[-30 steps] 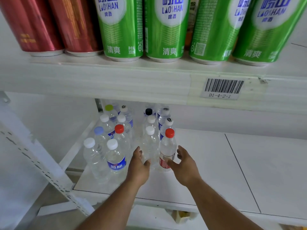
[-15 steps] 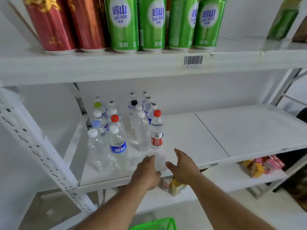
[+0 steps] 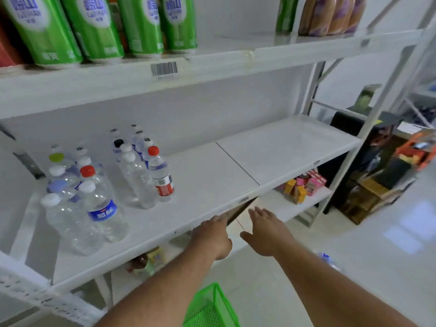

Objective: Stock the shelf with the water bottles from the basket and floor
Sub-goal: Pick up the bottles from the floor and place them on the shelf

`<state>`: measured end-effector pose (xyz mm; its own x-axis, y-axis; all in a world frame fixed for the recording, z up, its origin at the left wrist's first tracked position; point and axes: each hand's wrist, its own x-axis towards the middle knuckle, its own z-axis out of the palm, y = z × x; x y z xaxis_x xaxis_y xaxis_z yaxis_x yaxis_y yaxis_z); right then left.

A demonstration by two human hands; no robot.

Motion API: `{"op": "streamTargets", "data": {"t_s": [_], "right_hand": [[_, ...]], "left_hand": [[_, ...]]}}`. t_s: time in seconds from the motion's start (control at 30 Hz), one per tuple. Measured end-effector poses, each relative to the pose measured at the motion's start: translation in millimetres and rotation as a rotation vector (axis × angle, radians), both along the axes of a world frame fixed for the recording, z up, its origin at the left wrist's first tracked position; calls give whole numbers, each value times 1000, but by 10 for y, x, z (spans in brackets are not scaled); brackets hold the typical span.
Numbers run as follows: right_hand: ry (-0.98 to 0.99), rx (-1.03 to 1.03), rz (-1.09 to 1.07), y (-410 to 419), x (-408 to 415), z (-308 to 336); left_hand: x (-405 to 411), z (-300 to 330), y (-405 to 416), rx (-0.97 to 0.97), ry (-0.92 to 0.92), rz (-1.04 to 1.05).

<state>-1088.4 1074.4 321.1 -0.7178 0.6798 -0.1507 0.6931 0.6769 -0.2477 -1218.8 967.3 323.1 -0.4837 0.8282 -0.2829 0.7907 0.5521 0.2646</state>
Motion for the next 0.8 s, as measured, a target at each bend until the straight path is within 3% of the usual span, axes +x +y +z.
{"op": "streamTargets", "data": {"t_s": [0.3, 0.57, 0.8], "right_hand": [[-74, -175, -321, 719, 1949, -429], [-95, -263, -430, 1535, 3383, -546], [-105, -282, -469, 2176, 4060, -586]], "left_hand": [[1603, -335, 1153, -182, -116, -241], [2850, -473, 2061, -240, -141, -241], [3388, -522, 2726, -267, -165, -236]]}}
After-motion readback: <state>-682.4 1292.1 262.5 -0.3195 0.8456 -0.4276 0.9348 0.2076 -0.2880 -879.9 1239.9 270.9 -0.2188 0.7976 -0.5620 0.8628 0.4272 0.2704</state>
